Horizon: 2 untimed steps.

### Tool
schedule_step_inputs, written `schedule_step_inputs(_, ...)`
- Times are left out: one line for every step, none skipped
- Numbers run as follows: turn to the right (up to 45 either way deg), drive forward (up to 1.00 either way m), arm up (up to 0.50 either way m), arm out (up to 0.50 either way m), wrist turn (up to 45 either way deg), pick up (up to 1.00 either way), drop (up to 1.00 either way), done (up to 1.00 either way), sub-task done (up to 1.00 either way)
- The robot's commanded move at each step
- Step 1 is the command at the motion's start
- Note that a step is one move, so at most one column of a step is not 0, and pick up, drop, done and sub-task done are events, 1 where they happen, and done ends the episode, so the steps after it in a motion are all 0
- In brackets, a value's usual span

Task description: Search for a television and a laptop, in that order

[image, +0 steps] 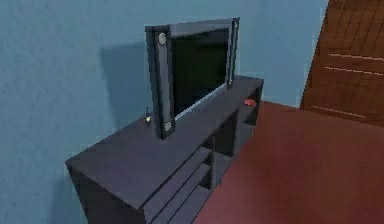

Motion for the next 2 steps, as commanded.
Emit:
schedule_step_inputs(0.0, 0.0, 0.0, 0.0, 0.0, 0.0, 0.0, 0.0, 1.0)
schedule_step_inputs(45.0, 0.0, 0.0, 0.0, 0.0, 0.0, 0.0, 0.0, 0.0)
